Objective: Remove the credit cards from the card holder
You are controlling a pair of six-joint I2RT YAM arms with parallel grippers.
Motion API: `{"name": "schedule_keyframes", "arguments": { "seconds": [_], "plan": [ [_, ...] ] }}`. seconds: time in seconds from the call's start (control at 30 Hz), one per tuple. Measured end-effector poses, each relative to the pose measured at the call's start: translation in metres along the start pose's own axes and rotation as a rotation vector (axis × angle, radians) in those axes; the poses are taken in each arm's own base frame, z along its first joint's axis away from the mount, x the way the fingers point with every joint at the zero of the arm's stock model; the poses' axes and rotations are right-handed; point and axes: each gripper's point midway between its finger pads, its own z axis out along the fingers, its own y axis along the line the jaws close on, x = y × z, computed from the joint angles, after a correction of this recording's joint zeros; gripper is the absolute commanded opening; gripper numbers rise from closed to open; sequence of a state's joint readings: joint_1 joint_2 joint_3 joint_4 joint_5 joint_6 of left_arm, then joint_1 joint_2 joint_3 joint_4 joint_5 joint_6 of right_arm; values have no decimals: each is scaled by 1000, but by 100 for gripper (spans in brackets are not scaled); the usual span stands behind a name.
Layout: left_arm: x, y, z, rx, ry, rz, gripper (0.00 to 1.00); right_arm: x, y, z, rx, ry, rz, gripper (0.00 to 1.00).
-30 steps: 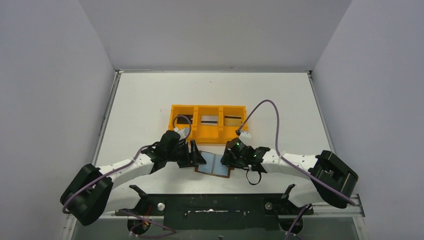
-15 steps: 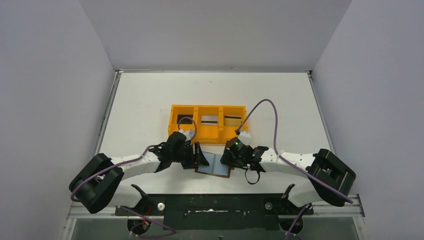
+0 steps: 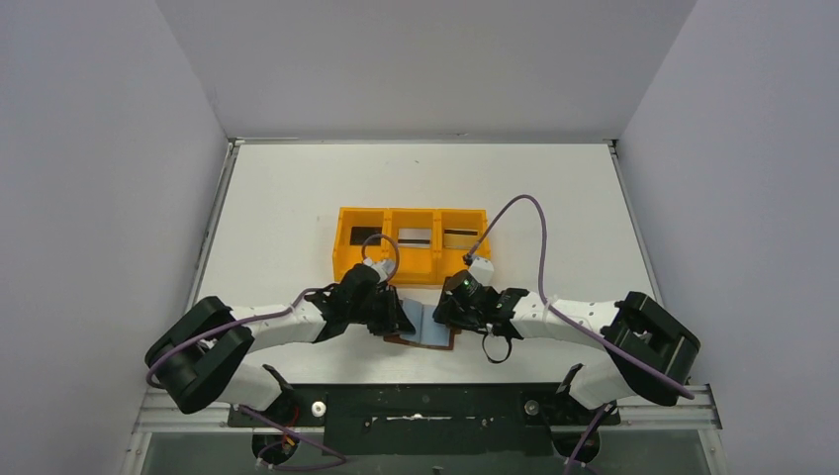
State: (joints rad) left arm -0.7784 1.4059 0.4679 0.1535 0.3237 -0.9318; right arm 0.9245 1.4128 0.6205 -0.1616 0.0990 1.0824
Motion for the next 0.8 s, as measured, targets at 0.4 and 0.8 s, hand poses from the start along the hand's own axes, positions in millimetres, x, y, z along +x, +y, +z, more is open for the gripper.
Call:
{"name": "schedule_keyframes", "arguments": {
  "seconds": [0.4,0.8],
  "plan": [
    [-31,0,-51,-113,-208,22,61,-21,20,-14,-28,-30,-133,60],
    [-96,11,-165,-296,-650,22,90,-146,3,-107,47,-445,-165,80]
  ]
}}
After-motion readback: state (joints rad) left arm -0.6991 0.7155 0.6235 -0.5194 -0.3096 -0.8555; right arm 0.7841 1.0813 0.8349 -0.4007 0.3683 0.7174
